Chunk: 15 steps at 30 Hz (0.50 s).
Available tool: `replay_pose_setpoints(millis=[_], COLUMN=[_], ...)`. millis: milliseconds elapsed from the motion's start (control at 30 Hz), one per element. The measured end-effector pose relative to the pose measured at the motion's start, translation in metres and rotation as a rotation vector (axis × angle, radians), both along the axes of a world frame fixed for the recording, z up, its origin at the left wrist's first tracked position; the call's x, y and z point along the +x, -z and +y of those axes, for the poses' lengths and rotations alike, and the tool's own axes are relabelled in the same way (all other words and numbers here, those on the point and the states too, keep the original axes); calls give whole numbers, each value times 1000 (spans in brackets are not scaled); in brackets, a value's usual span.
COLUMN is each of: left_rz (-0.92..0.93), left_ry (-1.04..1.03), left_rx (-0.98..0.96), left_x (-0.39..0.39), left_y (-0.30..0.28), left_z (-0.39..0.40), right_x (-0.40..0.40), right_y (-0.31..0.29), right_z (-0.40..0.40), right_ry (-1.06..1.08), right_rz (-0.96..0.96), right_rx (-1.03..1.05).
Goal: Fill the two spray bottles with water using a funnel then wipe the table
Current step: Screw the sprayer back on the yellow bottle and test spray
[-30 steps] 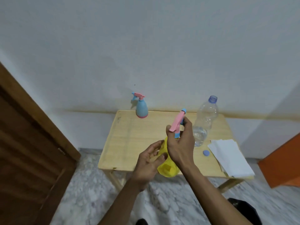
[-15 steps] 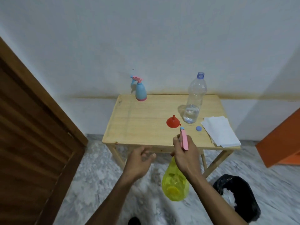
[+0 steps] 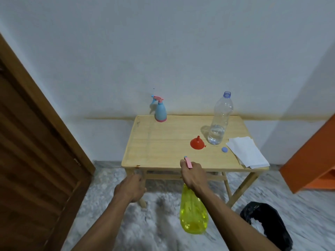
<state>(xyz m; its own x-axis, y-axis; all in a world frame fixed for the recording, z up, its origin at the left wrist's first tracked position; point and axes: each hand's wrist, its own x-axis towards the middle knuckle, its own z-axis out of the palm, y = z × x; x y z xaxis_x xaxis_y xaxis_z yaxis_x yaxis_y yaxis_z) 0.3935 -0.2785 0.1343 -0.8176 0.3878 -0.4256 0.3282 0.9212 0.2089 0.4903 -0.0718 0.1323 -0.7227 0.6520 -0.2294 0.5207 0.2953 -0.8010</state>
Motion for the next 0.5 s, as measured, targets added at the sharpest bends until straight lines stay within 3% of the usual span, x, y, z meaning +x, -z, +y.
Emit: replay_pose_setpoints(millis=[500], left_rz=[-51], left_ry=[48], left_rx=[58], left_x=[-41], left_y=[20], left_z=[-3], right_x=[-24], right_y=[12], right_z=[-3], right_ry=[142], right_rz=[-80], right_rx=[24])
